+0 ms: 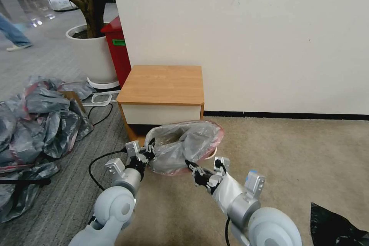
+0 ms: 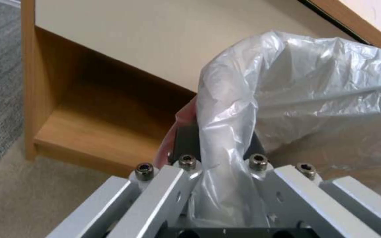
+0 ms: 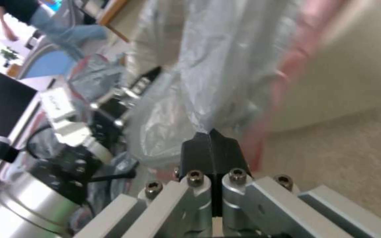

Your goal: Pick up the garbage bag from the table and place it over the trash can.

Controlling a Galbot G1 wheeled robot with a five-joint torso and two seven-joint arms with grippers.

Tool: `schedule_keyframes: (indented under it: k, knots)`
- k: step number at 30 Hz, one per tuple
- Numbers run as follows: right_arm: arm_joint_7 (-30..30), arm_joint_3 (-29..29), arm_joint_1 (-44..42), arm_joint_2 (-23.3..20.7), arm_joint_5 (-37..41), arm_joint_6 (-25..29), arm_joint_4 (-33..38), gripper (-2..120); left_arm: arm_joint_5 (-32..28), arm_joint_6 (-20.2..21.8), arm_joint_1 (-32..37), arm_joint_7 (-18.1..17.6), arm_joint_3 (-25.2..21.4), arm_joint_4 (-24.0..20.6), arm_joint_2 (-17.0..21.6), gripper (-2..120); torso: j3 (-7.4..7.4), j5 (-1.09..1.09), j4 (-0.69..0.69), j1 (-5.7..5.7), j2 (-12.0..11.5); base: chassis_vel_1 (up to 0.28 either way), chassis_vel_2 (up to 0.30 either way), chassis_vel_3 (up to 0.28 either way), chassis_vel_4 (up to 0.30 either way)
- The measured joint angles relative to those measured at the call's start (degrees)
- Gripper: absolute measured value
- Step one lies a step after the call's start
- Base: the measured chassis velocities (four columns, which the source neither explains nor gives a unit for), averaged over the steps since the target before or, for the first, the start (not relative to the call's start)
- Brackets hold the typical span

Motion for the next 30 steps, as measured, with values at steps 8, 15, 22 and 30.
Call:
schedule_keyframes:
  k: [8,15,22,30]
  knots:
    - [2.7,2.18,-0.87,-0.51,-0.75,-0.73,-0.21,0,-2.08,0.66,-0.76,-0.37,-1.08,0.36,0.25,6,0.0,0.0,0.0,0.0,0.0,0.0,0.0,0.0,0.0]
    - [3.34,2.55,-1.53,-0.89,-0.95,-1.11,1.18,0,-2.12,0.72,-1.16,-0.53,-0.71,0.83,-0.14,6,0.0,0.0,0.0,0.0,0.0,0.0,0.0,0.0,0.0]
    - [0.47,4.78,-4.12,0.33,-2.94,0.9,4.95,24,-2.13,0.75,-1.39,-0.81,-0.77,1.69,-0.52,6,0.0,0.0,0.0,0.0,0.0,0.0,0.0,0.0,0.0]
    - [-2.31,8.15,-2.78,3.57,-8.12,11.39,4.91,52,-2.35,0.77,-0.75,-0.93,-0.9,1.65,-0.62,6,0.0,-0.01,0.0,0.0,0.0,0.0,0.0,0.0,0.0]
